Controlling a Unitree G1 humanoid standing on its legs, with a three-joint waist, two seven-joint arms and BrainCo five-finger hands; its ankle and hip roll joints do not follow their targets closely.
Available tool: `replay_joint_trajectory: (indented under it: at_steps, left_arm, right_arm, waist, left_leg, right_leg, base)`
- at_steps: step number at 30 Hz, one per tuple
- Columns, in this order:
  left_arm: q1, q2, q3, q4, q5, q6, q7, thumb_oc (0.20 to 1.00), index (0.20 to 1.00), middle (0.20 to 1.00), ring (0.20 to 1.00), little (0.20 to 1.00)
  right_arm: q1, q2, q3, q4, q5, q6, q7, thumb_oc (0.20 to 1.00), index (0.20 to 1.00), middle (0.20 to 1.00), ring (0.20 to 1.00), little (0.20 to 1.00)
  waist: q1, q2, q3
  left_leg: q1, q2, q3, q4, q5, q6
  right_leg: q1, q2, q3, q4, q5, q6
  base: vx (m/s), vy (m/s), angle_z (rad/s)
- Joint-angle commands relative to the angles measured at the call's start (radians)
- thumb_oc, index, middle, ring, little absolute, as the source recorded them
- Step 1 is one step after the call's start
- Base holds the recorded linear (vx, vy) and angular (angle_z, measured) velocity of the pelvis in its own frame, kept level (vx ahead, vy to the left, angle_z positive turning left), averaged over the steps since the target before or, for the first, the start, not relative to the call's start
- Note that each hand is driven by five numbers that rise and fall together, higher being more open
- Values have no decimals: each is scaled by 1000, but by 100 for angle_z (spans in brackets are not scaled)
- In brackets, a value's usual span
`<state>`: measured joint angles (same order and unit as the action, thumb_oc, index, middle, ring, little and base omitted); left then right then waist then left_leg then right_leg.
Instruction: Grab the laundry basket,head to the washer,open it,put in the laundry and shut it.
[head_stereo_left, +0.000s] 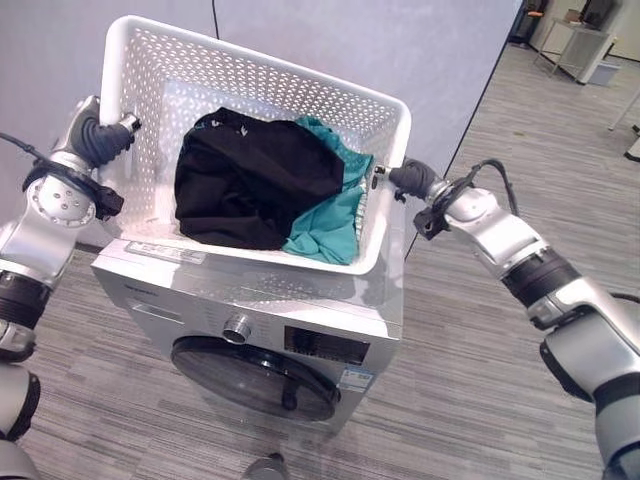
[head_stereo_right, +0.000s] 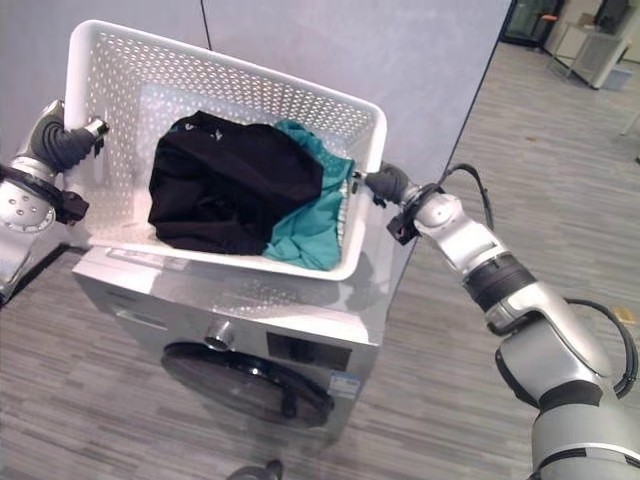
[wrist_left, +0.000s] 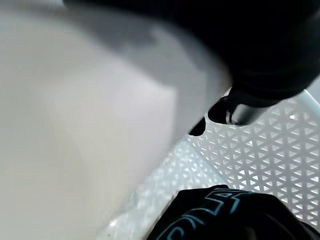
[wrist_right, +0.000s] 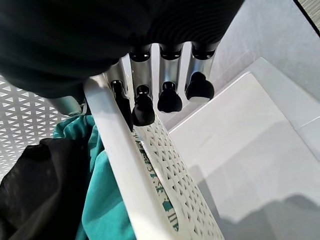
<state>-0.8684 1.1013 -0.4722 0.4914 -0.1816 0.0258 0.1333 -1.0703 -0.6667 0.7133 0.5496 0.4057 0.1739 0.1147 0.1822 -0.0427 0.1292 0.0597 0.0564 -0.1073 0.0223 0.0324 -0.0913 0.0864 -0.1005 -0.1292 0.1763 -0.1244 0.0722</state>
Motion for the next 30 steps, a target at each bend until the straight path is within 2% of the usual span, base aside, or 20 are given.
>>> replay_joint_trajectory:
  at_steps: [1,5,7,8,9,10,11,12,14,15,16,17,18,21,23,25,30]
  left_arm:
    - [-88,27,0,72,10,-26,4,200,200,200,200,200]
    - [-143,10,-74,140,4,-19,-26,200,200,200,200,200]
    - [-197,6,-142,188,15,-11,-46,200,200,200,200,200]
    - [-266,-6,-227,254,49,-4,-58,200,200,200,200,200]
    - [-273,-8,-233,259,48,-6,-58,200,200,200,200,200]
    - [-337,-38,-307,343,89,1,-69,200,200,200,200,200]
    - [-344,-40,-312,347,88,-1,-69,200,200,200,200,200]
    - [-413,-84,-391,448,136,8,-73,200,200,200,200,200]
    - [-449,-112,-429,500,148,7,-75,200,200,200,200,200]
    - [-476,-141,-463,551,160,14,-85,275,275,275,275,275]
    - [-502,-161,-494,593,178,18,-103,457,457,457,457,457]
    - [-538,-178,-529,627,193,24,-107,1000,1000,1000,1000,1000]
    - [-591,-204,-583,699,229,30,-118,1000,1000,1000,1000,1000]
    - [-640,-220,-641,765,280,34,-133,1000,1000,1000,1000,1000]
    - [-677,-222,-706,794,324,33,-186,1000,1000,1000,1000,1000]
    - [-698,-206,-762,770,363,24,-237,1000,1000,1000,1000,1000]
    - [-708,-149,-828,705,389,3,-321,1000,1000,1000,1000,1000]
  right_arm:
    - [-108,-100,70,88,-83,-10,11,200,200,200,200,200]
    - [-158,-104,115,153,-108,1,40,200,200,200,200,200]
    - [-206,-108,163,207,-115,6,56,200,200,200,200,200]
    - [-267,-100,215,284,-124,7,80,200,200,200,200,200]
    - [-268,-100,214,287,-124,5,81,200,200,200,200,200]
    - [-324,-76,266,362,-139,4,101,200,200,200,200,200]
    - [-326,-76,265,365,-139,3,102,200,200,200,200,200]
    - [-366,-36,302,433,-152,0,113,200,200,200,200,200]
    - [-383,-14,302,458,-150,-8,111,200,200,200,200,200]
    - [-397,13,308,498,-151,-9,108,203,203,203,203,203]
    - [-410,37,311,537,-159,-13,110,341,341,341,341,341]
    - [-418,57,317,576,-177,-11,113,545,545,545,545,545]
    - [-432,90,328,617,-202,-6,118,1000,1000,1000,1000,1000]
    - [-446,107,339,655,-215,-6,123,1000,1000,1000,1000,1000]
    - [-464,107,354,687,-232,-3,140,1000,1000,1000,1000,1000]
    - [-471,97,373,697,-253,-1,170,1000,1000,1000,1000,1000]
    - [-472,66,382,688,-256,-10,202,1000,1000,1000,1000,1000]
  waist:
    - [-5,-9,-51]
    - [-12,-13,-49]
    - [-20,-17,-50]
    - [-19,-23,-47]
    - [-18,-25,-46]
    - [-19,-29,-48]
    - [-17,-31,-46]
    - [-16,-34,-47]
    - [-12,-40,-45]
    - [-9,-41,-45]
    - [-5,-42,-45]
    - [0,-43,-44]
    - [7,-41,-45]
    - [15,-41,-45]
    - [20,-35,-48]
    - [24,-28,-52]
    - [25,-16,-62]
  left_leg:
    - [16,86,-18,-7,-80,2]
    - [18,88,-16,-21,-75,4]
    - [22,91,-14,-29,-73,5]
    - [23,94,-13,-37,-68,5]
    - [23,94,-13,-37,-68,5]
    - [24,96,-11,-46,-65,4]
    - [24,96,-11,-47,-65,4]
    - [23,99,-10,-51,-62,4]
    - [22,99,-9,-51,-61,4]
    - [21,98,-9,-52,-61,5]
    - [20,98,-9,-52,-62,5]
    - [17,97,-10,-51,-63,6]
    - [13,96,-8,-48,-65,7]
    - [8,95,-3,-41,-70,9]
    - [8,92,1,-29,-80,12]
    - [11,90,7,-24,-86,13]
    - [29,90,23,-19,-97,14]
  right_leg:
    - [17,-51,-28,-108,39,56]
    - [7,-52,-32,-101,42,61]
    - [2,-51,-33,-95,44,65]
    - [-4,-50,-36,-89,46,68]
    - [-4,-50,-36,-89,45,68]
    - [-8,-49,-38,-88,47,72]
    - [-8,-49,-38,-88,47,72]
    - [-9,-48,-44,-93,50,74]
    - [-8,-49,-46,-98,53,76]
    - [-8,-49,-48,-103,55,77]
    - [-8,-49,-50,-107,57,78]
    - [-8,-50,-51,-112,59,80]
    - [-11,-52,-52,-119,63,83]
    - [-12,-55,-51,-125,68,86]
    - [-10,-61,-51,-128,72,89]
    - [-9,-65,-51,-125,73,93]
    - [1,-73,-50,-120,71,99]
  base:
    - [9,34,8]
    - [4,16,3]
    - [32,30,1]
    - [0,0,0]
    - [0,0,0]
    - [0,0,0]
    - [0,0,0]
    - [0,0,0]
    - [10,-2,-2]
    - [9,-1,-4]
    - [13,-4,-4]
    - [14,0,-5]
    - [4,1,-4]
    - [5,3,-2]
    - [20,17,-8]
    - [11,13,-2]
    - [29,19,-5]
